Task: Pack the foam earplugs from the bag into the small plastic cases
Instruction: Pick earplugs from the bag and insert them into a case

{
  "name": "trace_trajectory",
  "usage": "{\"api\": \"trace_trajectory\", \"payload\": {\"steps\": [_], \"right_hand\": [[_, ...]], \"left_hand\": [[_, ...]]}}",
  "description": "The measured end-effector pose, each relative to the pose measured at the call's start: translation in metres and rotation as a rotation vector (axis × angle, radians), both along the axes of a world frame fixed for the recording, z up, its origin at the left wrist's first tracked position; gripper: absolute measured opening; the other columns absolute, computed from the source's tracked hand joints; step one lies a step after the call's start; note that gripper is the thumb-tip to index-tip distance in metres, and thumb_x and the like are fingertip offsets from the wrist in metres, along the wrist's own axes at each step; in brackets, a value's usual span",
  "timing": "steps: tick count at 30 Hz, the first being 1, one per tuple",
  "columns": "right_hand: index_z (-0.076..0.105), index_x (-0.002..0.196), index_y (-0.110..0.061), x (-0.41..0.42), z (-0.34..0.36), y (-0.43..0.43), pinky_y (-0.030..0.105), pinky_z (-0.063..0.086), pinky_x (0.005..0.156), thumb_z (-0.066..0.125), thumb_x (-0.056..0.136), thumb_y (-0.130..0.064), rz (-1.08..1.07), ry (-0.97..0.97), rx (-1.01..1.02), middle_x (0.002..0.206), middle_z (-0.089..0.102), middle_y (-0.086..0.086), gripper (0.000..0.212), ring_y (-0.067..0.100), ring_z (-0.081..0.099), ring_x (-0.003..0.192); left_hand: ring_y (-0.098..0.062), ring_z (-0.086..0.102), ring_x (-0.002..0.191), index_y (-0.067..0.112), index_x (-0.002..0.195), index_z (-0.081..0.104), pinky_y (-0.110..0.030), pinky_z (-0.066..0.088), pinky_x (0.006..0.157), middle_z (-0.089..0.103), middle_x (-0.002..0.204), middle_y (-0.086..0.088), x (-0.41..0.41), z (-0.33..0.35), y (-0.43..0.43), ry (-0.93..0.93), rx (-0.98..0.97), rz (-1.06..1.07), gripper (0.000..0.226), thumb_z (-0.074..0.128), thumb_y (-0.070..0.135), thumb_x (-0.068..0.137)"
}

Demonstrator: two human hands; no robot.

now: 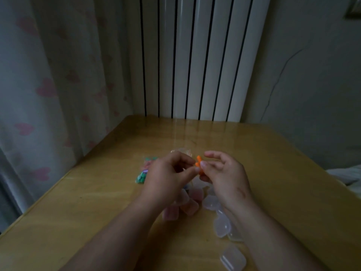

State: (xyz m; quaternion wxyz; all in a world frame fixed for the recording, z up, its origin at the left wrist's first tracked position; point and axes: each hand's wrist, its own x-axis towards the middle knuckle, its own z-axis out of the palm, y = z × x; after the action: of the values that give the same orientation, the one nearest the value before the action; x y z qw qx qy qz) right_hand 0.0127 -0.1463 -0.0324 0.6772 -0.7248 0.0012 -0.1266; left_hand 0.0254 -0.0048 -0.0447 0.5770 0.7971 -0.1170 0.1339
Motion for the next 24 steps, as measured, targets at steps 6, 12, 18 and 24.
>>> {"api": "trace_trajectory", "payload": {"steps": [6,12,18,24], "right_hand": [[0.061,0.097,-0.037,0.001,-0.002,0.002,0.017,0.051,0.059,0.067,0.087,-0.003,-0.022,-0.061,-0.030,0.091,0.069,-0.001,0.035,0.009,0.069,0.078],[0.066,0.085,-0.030,0.002,-0.004,-0.007,0.022,0.052,0.067,0.059,0.092,-0.007,0.023,-0.011,-0.132,0.087,0.067,-0.004,0.025,0.009,0.062,0.077],[0.064,0.075,-0.015,0.001,0.002,-0.021,0.030,0.054,0.069,0.076,0.078,-0.005,0.072,-0.002,-0.198,0.077,0.071,0.006,0.016,0.012,0.064,0.069],[0.065,0.083,-0.010,-0.001,0.003,-0.024,0.038,0.058,0.069,0.075,0.080,-0.003,0.135,0.026,-0.195,0.074,0.068,0.006,0.012,0.019,0.065,0.066]], "left_hand": [[-0.016,0.070,0.076,0.019,0.080,0.069,-0.030,0.056,0.070,0.073,0.078,-0.003,0.001,0.000,-0.001,0.083,-0.197,0.025,0.014,0.078,0.008,0.079],[-0.021,0.069,0.069,0.013,0.086,0.064,-0.032,0.054,0.059,0.066,0.077,-0.007,0.002,-0.001,-0.001,0.206,-0.337,-0.018,0.015,0.063,-0.002,0.088],[-0.014,0.070,0.070,0.014,0.084,0.067,-0.027,0.055,0.067,0.070,0.074,-0.002,0.000,-0.003,-0.002,0.205,-0.279,-0.031,0.018,0.070,-0.003,0.083],[-0.012,0.069,0.071,0.027,0.089,0.072,-0.027,0.055,0.065,0.073,0.083,0.002,-0.005,-0.003,-0.003,0.220,-0.182,-0.017,0.020,0.071,0.007,0.086]]}}
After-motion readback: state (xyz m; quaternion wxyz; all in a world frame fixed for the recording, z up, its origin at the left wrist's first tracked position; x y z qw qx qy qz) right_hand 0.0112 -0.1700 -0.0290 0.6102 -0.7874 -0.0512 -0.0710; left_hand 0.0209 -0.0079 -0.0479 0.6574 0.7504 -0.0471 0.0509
